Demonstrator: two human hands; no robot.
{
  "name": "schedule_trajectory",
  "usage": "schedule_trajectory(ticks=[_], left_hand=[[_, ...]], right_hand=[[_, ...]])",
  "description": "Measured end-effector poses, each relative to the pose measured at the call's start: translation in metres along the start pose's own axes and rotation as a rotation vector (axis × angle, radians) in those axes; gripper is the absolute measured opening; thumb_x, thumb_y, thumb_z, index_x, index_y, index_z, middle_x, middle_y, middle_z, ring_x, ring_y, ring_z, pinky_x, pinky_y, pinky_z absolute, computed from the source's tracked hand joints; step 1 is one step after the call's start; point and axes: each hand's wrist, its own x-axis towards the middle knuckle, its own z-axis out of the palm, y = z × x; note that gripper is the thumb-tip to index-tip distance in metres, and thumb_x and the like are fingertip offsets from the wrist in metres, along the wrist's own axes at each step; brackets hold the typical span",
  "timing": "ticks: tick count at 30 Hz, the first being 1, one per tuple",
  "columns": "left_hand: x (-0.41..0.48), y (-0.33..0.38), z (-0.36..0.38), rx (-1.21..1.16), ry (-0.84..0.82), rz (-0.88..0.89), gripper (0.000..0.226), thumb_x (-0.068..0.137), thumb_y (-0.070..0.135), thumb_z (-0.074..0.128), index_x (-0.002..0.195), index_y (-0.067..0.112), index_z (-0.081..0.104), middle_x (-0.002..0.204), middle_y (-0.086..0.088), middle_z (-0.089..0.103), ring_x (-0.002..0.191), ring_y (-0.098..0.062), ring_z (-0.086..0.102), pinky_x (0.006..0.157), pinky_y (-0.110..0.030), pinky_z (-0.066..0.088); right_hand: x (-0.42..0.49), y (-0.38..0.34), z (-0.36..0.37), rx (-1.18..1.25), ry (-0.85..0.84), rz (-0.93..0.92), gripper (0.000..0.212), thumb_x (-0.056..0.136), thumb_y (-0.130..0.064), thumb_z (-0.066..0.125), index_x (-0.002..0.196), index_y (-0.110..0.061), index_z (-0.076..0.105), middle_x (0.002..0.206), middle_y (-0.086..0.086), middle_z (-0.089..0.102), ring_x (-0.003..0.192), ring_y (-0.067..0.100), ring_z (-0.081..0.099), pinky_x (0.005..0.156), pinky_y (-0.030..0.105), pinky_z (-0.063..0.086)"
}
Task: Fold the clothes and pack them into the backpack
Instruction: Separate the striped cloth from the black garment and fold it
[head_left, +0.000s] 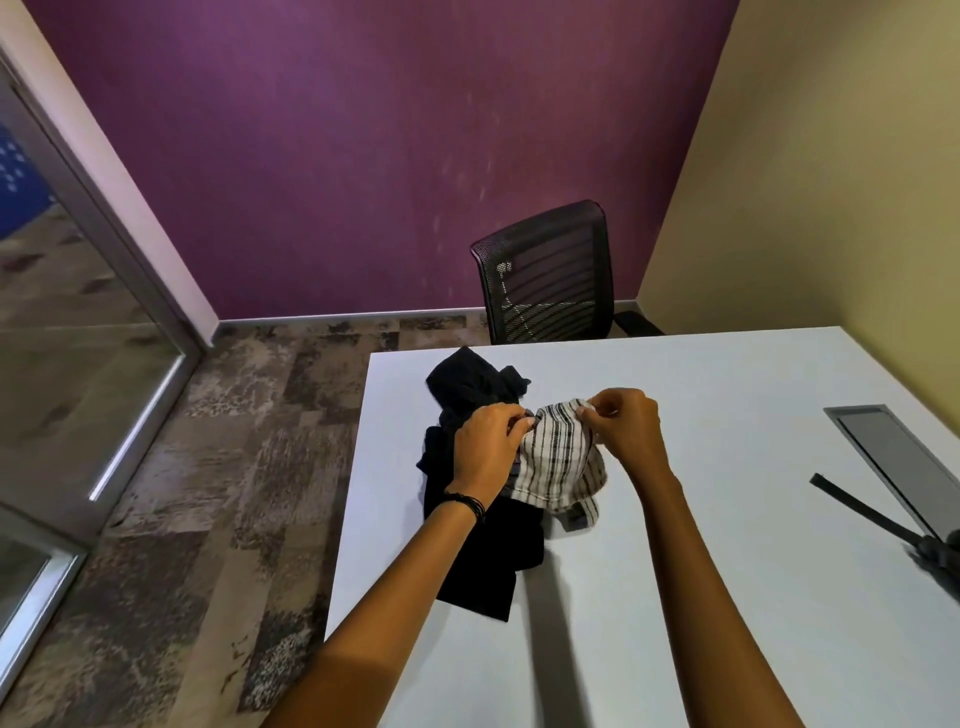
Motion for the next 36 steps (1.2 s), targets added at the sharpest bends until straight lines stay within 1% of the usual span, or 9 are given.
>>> schedule_trajectory(ticks=[1,4,7,11,15,18,22,30,36], left_hand=[[-0.001,0.001,-0.002,0.014,0.018,0.031,0.022,0.093,0.031,0.057,0.096,0.015,0.071,0.094,-0.001,0.072,0.088,-0.02,0.064,0.069,-0.034,0.049],[-0.003,0.007,-0.009,0.026,0.043,0.088,0.02,0.093,0.03,0.056,0.096,0.018,0.072,0.096,0.0,0.073,0.089,-0.019,0.065,0.07,-0.03,0.047],[0.0,0.02,-0.021,-0.004,-0.005,0.18,0.022,0.093,0.029,0.056,0.1,0.015,0.072,0.1,-0.001,0.072,0.093,-0.017,0.065,0.077,-0.032,0.052],[0.007,0.041,-0.043,0.031,-0.134,0.363,0.022,0.092,0.029,0.057,0.104,0.017,0.071,0.101,0.0,0.072,0.093,-0.015,0.065,0.078,-0.029,0.051],[0.016,0.059,-0.069,0.212,-0.156,0.476,0.025,0.093,0.033,0.054,0.104,0.018,0.07,0.101,0.001,0.071,0.093,-0.015,0.063,0.073,-0.027,0.047],[0.016,0.069,-0.086,0.302,-0.144,0.542,0.024,0.095,0.034,0.051,0.1,0.019,0.069,0.095,0.004,0.07,0.09,-0.013,0.062,0.069,-0.03,0.049],[0.01,0.079,-0.1,0.322,-0.109,0.565,0.021,0.095,0.032,0.052,0.099,0.02,0.069,0.096,0.006,0.07,0.091,-0.012,0.062,0.069,-0.031,0.05],[-0.01,0.085,-0.114,0.313,-0.049,0.56,0.022,0.094,0.035,0.053,0.098,0.022,0.069,0.097,0.008,0.071,0.092,-0.01,0.064,0.073,-0.031,0.052],[-0.026,0.076,-0.127,0.301,-0.068,0.509,0.022,0.093,0.033,0.054,0.099,0.02,0.071,0.097,0.006,0.072,0.091,-0.01,0.065,0.075,-0.029,0.053]], right_hand=[[-0.002,0.001,-0.002,-0.073,-0.052,0.006,0.01,0.081,-0.013,0.07,0.083,-0.003,0.07,0.08,0.014,0.07,0.073,0.027,0.066,0.069,0.033,0.056],[-0.008,-0.003,-0.006,-0.295,-0.104,-0.03,0.017,0.084,-0.016,0.067,0.096,-0.004,0.07,0.097,0.014,0.07,0.089,0.029,0.065,0.074,0.028,0.047],[-0.01,-0.017,-0.009,-0.15,-0.113,-0.139,0.021,0.087,-0.012,0.063,0.107,-0.004,0.067,0.109,0.012,0.067,0.095,0.023,0.063,0.079,0.025,0.047],[-0.015,-0.037,-0.019,0.009,-0.265,-0.378,0.029,0.088,0.003,0.055,0.115,-0.005,0.063,0.114,0.007,0.064,0.101,0.011,0.055,0.08,0.001,0.038],[-0.019,-0.045,-0.033,0.128,-0.35,-0.417,0.038,0.084,0.014,0.048,0.113,-0.004,0.064,0.105,0.003,0.065,0.096,0.013,0.062,0.087,0.007,0.046],[-0.024,-0.05,-0.041,0.15,-0.345,-0.433,0.032,0.084,0.013,0.051,0.107,-0.004,0.065,0.097,0.002,0.065,0.089,0.008,0.062,0.085,0.008,0.047],[-0.026,-0.05,-0.045,0.077,-0.281,-0.436,0.021,0.083,0.007,0.057,0.099,-0.003,0.068,0.091,0.011,0.069,0.087,0.02,0.063,0.088,0.025,0.049],[-0.047,-0.037,-0.049,-0.035,-0.149,-0.4,0.027,0.081,0.012,0.052,0.1,0.001,0.068,0.087,0.004,0.063,0.085,0.019,0.06,0.085,0.029,0.049],[-0.071,-0.033,-0.057,0.109,-0.126,-0.424,0.027,0.085,0.01,0.054,0.103,-0.002,0.069,0.094,0.0,0.066,0.089,0.015,0.063,0.083,0.01,0.048]])
